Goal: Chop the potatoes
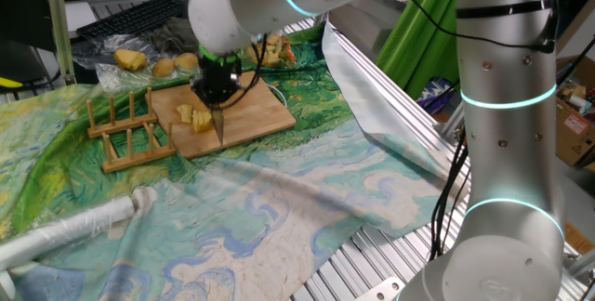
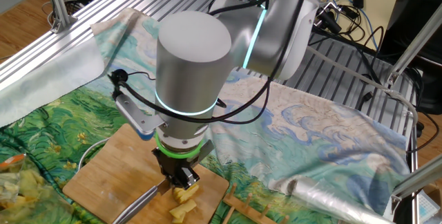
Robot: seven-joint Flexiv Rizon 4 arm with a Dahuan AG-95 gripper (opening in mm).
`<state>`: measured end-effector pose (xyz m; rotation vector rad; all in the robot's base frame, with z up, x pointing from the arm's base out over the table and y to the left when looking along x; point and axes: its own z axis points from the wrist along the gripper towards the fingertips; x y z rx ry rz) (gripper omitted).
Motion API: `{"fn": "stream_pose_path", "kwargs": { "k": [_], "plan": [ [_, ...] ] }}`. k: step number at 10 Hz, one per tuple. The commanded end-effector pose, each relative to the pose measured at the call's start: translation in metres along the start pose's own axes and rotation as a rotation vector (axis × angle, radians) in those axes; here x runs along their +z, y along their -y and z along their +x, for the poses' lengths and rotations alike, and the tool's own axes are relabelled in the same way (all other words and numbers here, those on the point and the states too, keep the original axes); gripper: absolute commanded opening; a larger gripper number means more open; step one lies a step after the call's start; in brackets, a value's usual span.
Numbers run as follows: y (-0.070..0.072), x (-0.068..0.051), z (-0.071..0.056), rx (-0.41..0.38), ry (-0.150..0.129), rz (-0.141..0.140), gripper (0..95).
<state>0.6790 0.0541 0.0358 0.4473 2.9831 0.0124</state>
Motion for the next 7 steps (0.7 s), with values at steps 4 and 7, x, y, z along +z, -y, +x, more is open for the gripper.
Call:
{"fn": "stream_pose_path", "kwargs": {
  "k": [4, 7],
  "plan": [
    [-0.001, 0.022, 0.001, 0.003, -0.007, 0.022, 0.0],
    [-0.001, 0.017, 0.001, 0.013, -0.005, 0.002, 0.0]
  ]
}}
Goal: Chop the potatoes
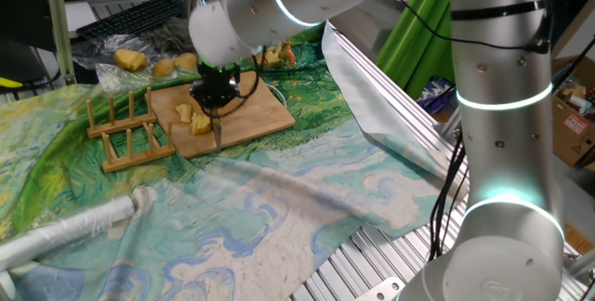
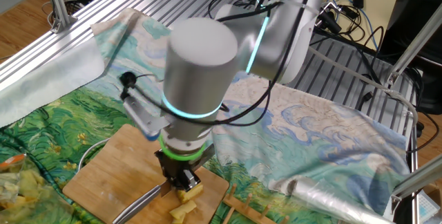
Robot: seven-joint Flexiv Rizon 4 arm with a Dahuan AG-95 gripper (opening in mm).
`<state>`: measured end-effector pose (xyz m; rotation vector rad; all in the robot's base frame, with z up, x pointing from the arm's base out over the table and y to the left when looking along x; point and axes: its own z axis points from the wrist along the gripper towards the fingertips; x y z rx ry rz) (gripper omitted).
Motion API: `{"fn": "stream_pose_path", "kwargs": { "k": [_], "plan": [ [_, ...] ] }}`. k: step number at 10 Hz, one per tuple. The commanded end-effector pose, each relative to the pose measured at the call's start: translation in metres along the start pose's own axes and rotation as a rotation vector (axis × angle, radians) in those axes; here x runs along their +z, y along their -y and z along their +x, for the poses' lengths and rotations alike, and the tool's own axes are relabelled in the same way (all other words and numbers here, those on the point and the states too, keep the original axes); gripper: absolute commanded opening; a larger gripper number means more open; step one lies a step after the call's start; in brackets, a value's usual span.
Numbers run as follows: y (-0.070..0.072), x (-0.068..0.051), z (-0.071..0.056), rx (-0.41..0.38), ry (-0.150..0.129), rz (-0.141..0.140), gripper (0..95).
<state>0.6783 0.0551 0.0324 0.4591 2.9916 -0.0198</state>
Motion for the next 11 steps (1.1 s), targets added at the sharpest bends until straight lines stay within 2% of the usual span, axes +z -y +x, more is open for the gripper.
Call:
{"fn": "stream_pose_path", "kwargs": {
  "k": [1, 4, 9, 11],
  "plan": [
    [0.000, 0.010, 0.001, 0.008, -0.008, -0.011, 0.0],
    [0.002, -0.007, 0.005, 0.003, -0.035, -0.006, 0.0],
    [0.002, -0.012, 0.007, 0.001, -0.031, 0.003, 0.0],
    [-0.001, -0.024, 0.009, 0.002, -0.035, 0.016, 0.0]
  ]
}}
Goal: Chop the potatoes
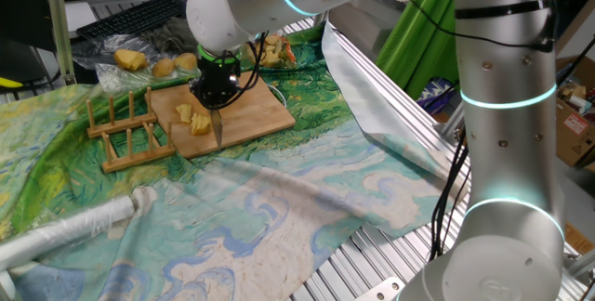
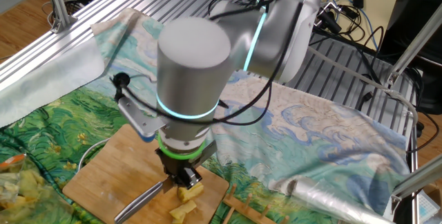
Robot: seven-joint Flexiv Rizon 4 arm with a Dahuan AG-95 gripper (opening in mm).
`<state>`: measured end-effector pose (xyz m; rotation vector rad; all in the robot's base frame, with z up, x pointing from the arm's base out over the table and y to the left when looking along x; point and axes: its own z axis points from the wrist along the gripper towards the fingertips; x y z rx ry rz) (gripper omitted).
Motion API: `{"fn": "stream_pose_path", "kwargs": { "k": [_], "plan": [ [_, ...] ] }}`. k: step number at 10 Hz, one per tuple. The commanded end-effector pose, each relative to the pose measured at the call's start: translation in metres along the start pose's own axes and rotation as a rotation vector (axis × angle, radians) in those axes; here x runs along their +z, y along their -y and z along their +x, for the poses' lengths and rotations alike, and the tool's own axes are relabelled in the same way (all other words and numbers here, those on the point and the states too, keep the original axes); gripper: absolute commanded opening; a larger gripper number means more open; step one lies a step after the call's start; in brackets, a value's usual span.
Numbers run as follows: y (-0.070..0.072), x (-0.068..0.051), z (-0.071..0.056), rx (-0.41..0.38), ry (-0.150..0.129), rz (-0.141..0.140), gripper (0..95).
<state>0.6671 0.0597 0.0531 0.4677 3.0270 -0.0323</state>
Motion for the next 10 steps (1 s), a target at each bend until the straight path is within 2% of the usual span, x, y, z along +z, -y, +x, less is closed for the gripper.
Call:
{"fn": "stream_pose_path", "kwargs": {
  "k": [1, 4, 10],
  "plan": [
    [-0.0014, -0.0053, 0.0008, 0.004, -0.002, 0.004, 0.0],
    [-0.0045, -0.0128, 0.0013, 0.017, -0.005, 0.004, 0.0],
    [-0.0050, -0.0138, 0.0021, 0.031, -0.006, 0.000, 0.0]
  ]
}}
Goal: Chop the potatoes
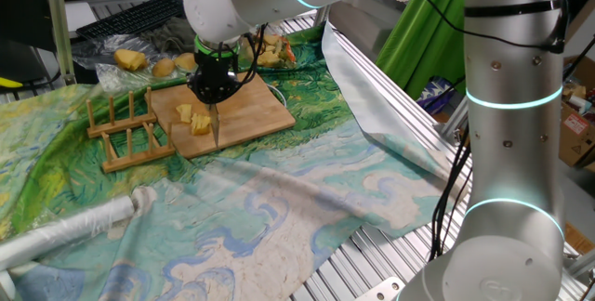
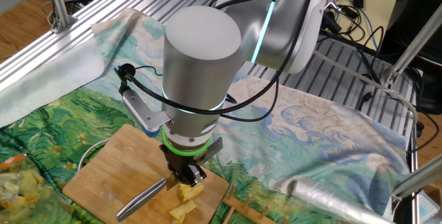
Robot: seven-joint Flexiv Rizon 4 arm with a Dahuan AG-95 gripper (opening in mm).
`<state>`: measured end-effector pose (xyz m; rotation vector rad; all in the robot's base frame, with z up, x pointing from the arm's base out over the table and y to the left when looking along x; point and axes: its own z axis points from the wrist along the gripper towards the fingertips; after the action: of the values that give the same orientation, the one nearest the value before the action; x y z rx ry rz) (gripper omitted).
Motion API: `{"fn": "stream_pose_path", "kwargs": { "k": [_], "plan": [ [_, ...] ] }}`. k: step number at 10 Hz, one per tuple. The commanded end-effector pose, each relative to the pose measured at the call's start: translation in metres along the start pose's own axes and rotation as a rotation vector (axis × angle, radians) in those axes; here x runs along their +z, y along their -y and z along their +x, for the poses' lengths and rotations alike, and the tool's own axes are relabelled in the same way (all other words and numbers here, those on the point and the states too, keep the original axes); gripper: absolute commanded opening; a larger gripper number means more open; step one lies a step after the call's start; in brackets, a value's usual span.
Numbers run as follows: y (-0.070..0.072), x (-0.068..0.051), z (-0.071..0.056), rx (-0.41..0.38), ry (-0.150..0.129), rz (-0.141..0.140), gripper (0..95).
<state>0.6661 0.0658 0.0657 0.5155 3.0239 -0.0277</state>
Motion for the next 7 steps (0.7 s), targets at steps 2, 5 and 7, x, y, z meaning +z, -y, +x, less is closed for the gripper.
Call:
{"fn": "stream_pose_path", "kwargs": {
  "k": [2, 5, 7],
  "plan": [
    [0.000, -0.001, 0.001, 0.004, 0.000, 0.001, 0.0],
    [-0.002, 0.003, 0.001, 0.012, 0.000, -0.007, 0.0],
    [-0.008, 0.038, 0.002, 0.012, 0.038, -0.031, 0.0]
  ]
}}
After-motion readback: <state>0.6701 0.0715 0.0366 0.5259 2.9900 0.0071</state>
